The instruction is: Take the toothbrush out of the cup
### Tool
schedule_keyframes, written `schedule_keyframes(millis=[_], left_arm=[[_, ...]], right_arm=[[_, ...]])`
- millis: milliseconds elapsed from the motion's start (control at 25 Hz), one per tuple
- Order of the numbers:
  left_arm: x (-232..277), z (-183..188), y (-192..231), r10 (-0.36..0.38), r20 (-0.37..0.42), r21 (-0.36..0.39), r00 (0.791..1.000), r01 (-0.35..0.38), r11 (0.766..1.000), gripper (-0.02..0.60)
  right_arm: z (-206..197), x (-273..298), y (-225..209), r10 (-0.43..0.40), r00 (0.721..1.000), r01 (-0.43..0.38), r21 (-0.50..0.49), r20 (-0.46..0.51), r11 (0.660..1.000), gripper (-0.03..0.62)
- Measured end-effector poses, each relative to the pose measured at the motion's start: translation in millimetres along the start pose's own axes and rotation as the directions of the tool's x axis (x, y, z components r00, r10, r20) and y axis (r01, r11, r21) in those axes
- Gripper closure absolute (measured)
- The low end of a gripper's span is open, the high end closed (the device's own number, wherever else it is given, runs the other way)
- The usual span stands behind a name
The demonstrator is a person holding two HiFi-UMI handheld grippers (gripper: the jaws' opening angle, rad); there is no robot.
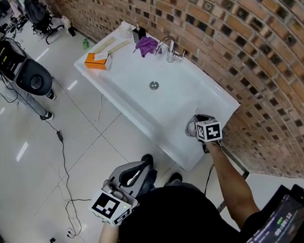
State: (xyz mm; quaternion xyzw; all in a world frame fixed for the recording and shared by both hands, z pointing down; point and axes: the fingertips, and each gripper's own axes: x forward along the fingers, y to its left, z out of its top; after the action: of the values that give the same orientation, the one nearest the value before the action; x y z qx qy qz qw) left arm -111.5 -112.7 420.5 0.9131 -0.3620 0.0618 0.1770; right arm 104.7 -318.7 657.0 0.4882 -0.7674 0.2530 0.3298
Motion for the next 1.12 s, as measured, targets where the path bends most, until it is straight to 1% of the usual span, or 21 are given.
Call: schedule_keyframes(millis=[120, 240, 440, 640, 800, 1120], left_arm=[[1, 1, -4, -0.024, 0.002, 0.005, 1.0, 0.024, 1.0, 0.581], [5, 3, -10, -0.053, 0.005, 0.014, 0.999, 0.053, 0.998, 0.581], [14, 6, -21, -0.11, 0.007, 0.039, 0.994, 0.109, 0.993, 0.581], [20, 7, -30, -0.148, 0.006, 0.048, 0.989, 0.148, 0.988, 0.581], [23, 7, -39, -0.177, 0.009, 0.055, 0.984, 0.176, 0.983, 0.581], [40, 7, -53, -0.25, 0.002, 0.066, 0.968, 0.249, 0.966, 0.581]], right_arm=[[18, -19, 2, 0.007, 0.998, -0.007, -0.002, 0.059, 1.0, 0.586], [50, -48, 6, 0.012, 0.989, -0.009, -0.02, 0.144, 1.0, 0.586], [103, -105, 9, 0.007, 0.958, 0.004, -0.038, 0.287, 0.999, 0.586], [136, -151, 14, 0.007, 0.932, 0.014, -0.056, 0.363, 0.998, 0.586], [143, -174, 20, 0.009, 0.92, 0.019, -0.067, 0.393, 0.998, 0.586], [120, -201, 20, -0.017, 0.918, 0.038, -0.046, 0.396, 0.998, 0.586]])
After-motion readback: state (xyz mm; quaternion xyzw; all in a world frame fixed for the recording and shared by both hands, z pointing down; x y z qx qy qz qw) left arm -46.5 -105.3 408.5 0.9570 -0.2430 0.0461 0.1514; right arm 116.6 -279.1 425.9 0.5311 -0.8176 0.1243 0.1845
